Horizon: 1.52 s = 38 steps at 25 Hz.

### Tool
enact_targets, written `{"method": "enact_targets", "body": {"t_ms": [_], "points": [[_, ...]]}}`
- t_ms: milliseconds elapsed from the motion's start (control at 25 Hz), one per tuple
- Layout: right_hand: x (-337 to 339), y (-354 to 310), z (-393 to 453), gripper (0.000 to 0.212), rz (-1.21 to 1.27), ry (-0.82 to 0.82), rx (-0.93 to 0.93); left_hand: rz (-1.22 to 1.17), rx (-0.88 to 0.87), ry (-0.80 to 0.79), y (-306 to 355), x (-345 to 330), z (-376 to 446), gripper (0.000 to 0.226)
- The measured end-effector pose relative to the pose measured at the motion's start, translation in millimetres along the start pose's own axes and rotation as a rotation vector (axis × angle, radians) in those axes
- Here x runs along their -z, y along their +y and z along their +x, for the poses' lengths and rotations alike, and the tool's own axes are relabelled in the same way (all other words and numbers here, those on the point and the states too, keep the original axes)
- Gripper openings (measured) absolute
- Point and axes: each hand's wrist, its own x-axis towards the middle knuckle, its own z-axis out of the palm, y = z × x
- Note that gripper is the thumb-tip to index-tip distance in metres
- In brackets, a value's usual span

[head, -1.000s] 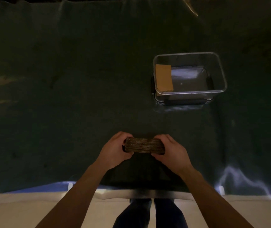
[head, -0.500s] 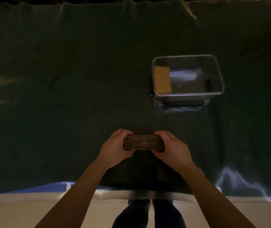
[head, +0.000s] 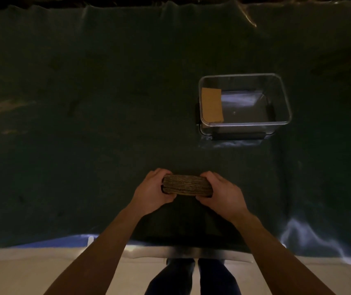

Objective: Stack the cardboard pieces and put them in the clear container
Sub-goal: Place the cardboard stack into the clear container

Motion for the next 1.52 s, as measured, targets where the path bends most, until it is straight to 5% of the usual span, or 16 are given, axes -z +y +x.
{"method": "enact_targets", "body": {"t_ms": [200, 360, 480, 720, 880, 1120, 1520], "points": [[35, -20, -2, 0.056, 0.593, -0.262, -0.286, -0.88, 0.249, -0.149, 29, 33, -1, 0.049], [42, -59, -12, 0.06, 1.013, -0.281, -0.586, -1.43, 0.575, -0.015, 85, 23, 2, 0.042], [52, -74, -16, 0.057, 1.153, -0.204, -0.69, -1.355, 0.699, 0.033, 122, 19, 8, 0.033], [107, -62, -16, 0.064, 1.159, -0.25, -0.61, -1.164, 0.616, -0.009, 165, 39, 32, 0.029], [153, -36, 7, 0.056, 1.288, -0.12, -0.577, -0.968, 0.555, -0.079, 205, 35, 57, 0.033], [202, -5, 35, 0.046, 1.215, 0.059, -0.531, -0.941, 0.538, 0.112, 281, -1, 104, 0.038], [258, 69, 72, 0.048, 1.158, 0.031, -0.505, -1.066, 0.49, 0.084, 326, -25, 153, 0.06]]}}
